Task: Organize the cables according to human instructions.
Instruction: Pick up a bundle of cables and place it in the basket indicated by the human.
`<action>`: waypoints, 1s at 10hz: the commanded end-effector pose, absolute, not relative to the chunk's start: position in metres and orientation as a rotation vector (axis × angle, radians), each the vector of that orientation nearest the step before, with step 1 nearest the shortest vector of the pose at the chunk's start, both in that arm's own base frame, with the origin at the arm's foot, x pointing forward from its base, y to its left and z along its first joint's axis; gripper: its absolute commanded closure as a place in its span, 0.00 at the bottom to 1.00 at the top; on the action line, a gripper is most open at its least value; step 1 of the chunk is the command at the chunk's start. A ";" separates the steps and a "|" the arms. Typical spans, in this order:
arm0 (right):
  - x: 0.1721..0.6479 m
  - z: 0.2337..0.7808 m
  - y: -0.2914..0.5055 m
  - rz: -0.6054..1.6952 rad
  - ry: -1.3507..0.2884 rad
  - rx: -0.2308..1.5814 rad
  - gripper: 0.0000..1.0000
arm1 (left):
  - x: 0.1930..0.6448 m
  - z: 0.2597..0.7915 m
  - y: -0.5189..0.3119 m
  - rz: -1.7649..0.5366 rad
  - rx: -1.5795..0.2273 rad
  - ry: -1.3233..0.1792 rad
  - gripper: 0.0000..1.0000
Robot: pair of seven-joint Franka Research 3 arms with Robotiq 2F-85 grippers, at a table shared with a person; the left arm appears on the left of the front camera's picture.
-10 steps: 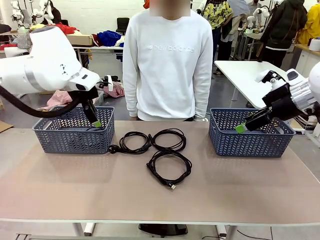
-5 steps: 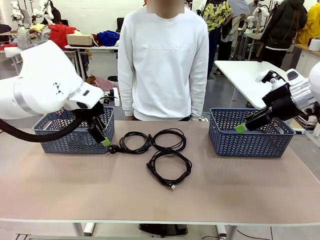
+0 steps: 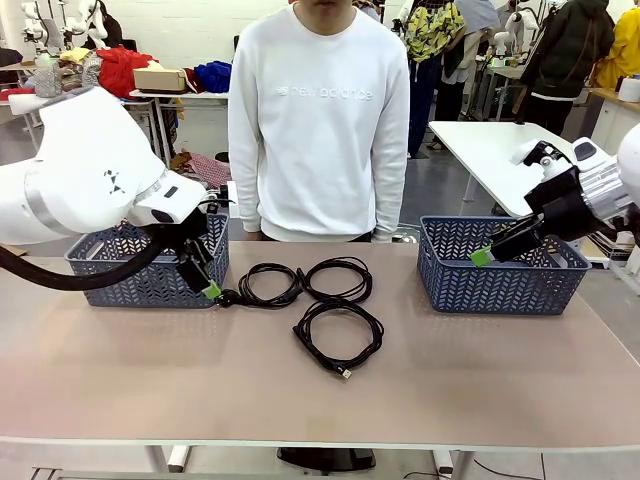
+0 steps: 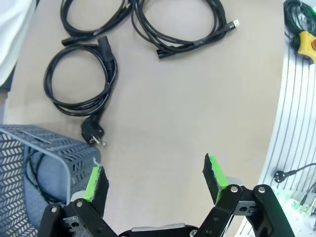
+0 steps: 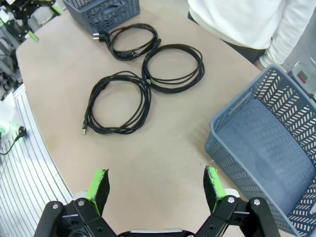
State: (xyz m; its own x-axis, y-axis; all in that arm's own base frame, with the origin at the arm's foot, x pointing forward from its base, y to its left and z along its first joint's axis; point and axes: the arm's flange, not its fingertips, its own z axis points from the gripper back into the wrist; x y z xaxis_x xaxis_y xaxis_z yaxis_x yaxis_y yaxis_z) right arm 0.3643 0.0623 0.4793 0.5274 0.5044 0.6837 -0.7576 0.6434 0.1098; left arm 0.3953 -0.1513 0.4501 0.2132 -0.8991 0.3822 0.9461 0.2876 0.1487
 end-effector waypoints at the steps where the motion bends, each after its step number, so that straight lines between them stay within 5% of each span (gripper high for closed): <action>1: 0.367 0.478 0.061 0.791 -0.671 0.442 0.00 | 0.395 0.451 -0.152 -1.276 -0.122 -0.435 0.00; 10: 0.367 0.478 0.061 0.791 -0.671 0.442 0.00 | 0.395 0.451 -0.152 -1.276 -0.122 -0.435 0.00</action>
State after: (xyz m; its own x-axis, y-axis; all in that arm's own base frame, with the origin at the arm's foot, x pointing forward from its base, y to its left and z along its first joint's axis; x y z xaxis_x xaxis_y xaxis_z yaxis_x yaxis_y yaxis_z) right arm 0.3643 0.0622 0.4793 0.5274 0.5044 0.6837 -0.7576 0.6434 0.1098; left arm 0.3957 -0.1515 0.4502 0.2146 -0.8987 0.3824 0.9458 0.2889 0.1482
